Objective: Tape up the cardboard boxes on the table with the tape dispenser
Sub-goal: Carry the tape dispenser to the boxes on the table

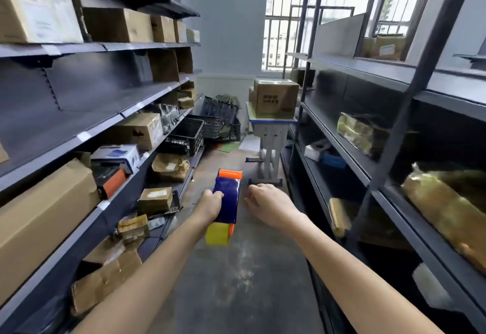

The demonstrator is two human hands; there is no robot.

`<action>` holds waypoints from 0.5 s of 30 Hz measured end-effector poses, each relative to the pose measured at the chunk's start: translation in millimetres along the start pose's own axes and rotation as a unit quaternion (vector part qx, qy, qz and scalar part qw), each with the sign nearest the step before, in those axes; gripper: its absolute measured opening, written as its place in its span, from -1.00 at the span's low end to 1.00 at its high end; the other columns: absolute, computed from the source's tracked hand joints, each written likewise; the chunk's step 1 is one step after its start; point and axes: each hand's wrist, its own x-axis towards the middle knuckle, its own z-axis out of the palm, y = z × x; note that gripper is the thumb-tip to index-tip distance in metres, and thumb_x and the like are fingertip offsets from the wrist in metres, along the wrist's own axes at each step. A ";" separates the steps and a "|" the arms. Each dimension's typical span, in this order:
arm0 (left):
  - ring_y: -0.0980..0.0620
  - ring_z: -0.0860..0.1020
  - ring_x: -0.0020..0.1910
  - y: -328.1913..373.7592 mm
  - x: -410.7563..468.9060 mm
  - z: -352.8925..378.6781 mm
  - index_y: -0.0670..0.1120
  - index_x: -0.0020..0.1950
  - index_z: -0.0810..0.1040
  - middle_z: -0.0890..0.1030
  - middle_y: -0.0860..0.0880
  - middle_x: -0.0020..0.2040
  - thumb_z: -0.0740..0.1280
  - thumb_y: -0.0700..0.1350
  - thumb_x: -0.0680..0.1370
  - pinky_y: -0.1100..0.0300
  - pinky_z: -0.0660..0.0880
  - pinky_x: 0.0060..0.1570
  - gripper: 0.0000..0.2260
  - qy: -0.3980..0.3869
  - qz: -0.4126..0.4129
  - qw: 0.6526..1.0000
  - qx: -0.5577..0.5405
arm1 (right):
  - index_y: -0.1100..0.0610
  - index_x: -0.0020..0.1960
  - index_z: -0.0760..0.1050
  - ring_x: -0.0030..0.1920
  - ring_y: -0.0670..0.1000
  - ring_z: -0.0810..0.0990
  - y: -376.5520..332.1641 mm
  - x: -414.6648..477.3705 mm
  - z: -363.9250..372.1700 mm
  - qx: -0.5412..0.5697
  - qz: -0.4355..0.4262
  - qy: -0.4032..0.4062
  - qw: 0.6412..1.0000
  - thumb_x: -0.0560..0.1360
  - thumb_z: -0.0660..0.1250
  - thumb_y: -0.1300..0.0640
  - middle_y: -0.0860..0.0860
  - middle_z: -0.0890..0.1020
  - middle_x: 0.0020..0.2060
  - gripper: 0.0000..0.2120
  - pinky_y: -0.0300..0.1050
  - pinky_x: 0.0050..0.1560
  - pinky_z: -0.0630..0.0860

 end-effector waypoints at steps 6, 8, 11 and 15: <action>-0.08 0.49 -0.22 44.5 164.6 11.7 -0.22 -0.12 0.45 0.52 -0.17 -0.19 0.22 -0.11 0.53 0.05 0.46 -0.13 -0.83 0.021 -0.004 0.999 -0.024 | 0.21 0.16 0.43 0.19 0.18 0.46 56.8 173.4 9.2 -0.003 -0.025 0.012 1.000 0.61 0.10 0.04 0.15 0.55 0.12 -0.71 -0.01 0.04 0.45; -0.06 0.49 -0.24 65.6 218.0 13.1 -0.28 0.01 0.45 0.52 -0.16 -0.20 0.18 -0.17 0.58 0.10 0.43 -0.23 -0.83 0.029 0.001 0.999 -0.040 | 0.19 0.21 0.42 0.20 0.18 0.46 72.3 233.5 5.8 -0.002 -0.038 0.019 0.999 0.61 0.11 0.02 0.14 0.54 0.14 -0.69 0.00 0.06 0.47; -0.08 0.51 -0.20 94.6 292.6 12.3 -0.24 0.05 0.41 0.54 -0.18 -0.13 0.14 -0.22 0.60 0.14 0.41 -0.22 -0.89 0.052 0.011 0.996 -0.068 | 0.18 0.22 0.42 0.21 0.16 0.46 90.9 315.6 2.7 0.000 -0.049 0.030 0.998 0.61 0.09 0.00 0.12 0.54 0.15 -0.68 0.01 0.08 0.47; -0.13 0.53 -0.09 116.7 385.7 7.0 -0.13 -0.04 0.44 0.57 -0.18 -0.06 0.16 -0.19 0.60 0.03 0.45 0.00 -0.91 0.074 0.008 0.992 -0.098 | 0.18 0.23 0.41 0.21 0.16 0.44 115.5 413.1 12.8 -0.012 -0.061 0.025 0.998 0.62 0.08 -0.01 0.11 0.54 0.17 -0.67 0.01 0.09 0.46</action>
